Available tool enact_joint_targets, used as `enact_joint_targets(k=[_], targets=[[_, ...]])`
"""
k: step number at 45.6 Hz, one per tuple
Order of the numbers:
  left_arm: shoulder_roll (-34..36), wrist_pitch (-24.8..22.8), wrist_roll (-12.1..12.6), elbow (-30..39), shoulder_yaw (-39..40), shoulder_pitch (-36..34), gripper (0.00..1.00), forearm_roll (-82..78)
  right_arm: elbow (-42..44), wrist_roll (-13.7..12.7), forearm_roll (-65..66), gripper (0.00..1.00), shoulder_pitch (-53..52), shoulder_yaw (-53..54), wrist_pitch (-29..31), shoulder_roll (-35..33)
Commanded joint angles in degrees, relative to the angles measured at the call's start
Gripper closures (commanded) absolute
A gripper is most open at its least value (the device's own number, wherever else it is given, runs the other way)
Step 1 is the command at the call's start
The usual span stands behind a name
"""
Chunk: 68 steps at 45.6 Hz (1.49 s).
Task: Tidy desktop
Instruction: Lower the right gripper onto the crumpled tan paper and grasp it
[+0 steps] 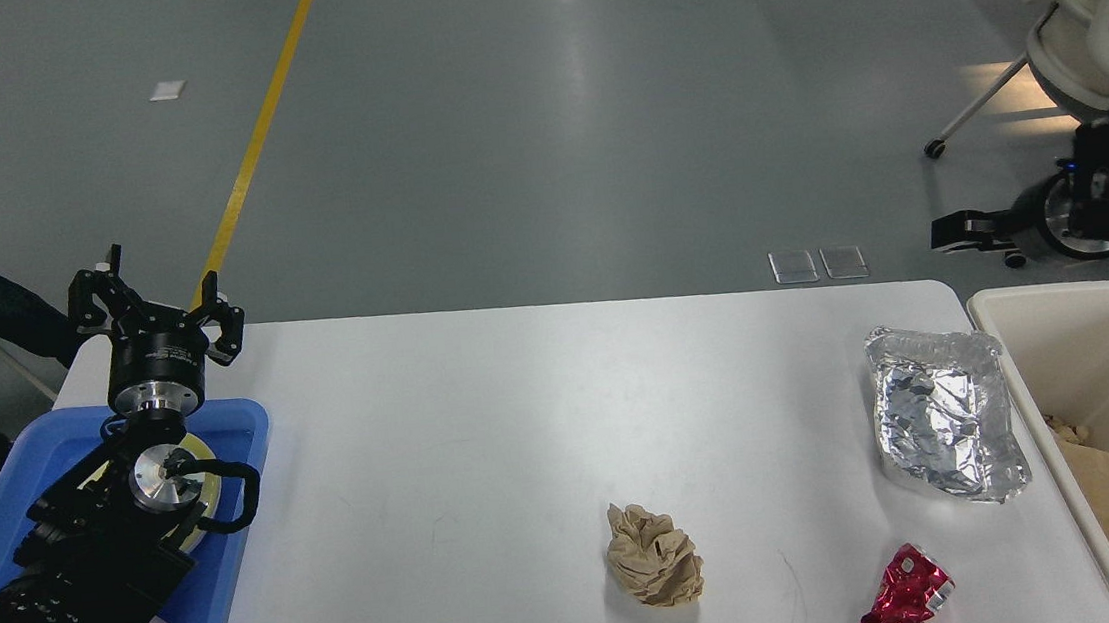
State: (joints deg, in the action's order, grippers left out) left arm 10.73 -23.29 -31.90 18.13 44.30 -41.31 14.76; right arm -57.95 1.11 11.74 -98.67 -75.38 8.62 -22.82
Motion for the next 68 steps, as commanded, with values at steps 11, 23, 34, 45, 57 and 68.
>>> enact_joint_targets(k=[11, 23, 34, 45, 57, 68], targets=[[0.0, 0.0, 0.0, 0.0, 0.0, 0.0, 0.04, 0.0, -11.9, 0.5, -1.2, 0.00, -22.2, -1.4, 31.4, 17.0], [0.0, 0.0, 0.0, 0.0, 0.0, 0.0, 0.04, 0.0, -21.2, 0.3, -1.2, 0.00, -31.9, 3.6, 37.2, 18.7], [0.1, 0.0, 0.0, 0.0, 0.0, 0.0, 0.04, 0.0, -16.3, 0.1, -1.4, 0.00, -12.4, 13.1, 35.2, 17.0], [0.0, 0.0, 0.0, 0.1, 0.0, 0.0, 0.04, 0.0, -12.6, -0.1, -0.9, 0.00, 2.2, 19.5, 23.8, 18.3], [0.0, 0.0, 0.0, 0.0, 0.0, 0.0, 0.04, 0.0, -7.8, -0.1, -1.1, 0.00, 8.4, 21.6, 20.2, 23.3], [0.0, 0.0, 0.0, 0.0, 0.0, 0.0, 0.04, 0.0, -5.1, -0.1, -0.9, 0.00, 13.2, 25.0, 20.3, 23.5]])
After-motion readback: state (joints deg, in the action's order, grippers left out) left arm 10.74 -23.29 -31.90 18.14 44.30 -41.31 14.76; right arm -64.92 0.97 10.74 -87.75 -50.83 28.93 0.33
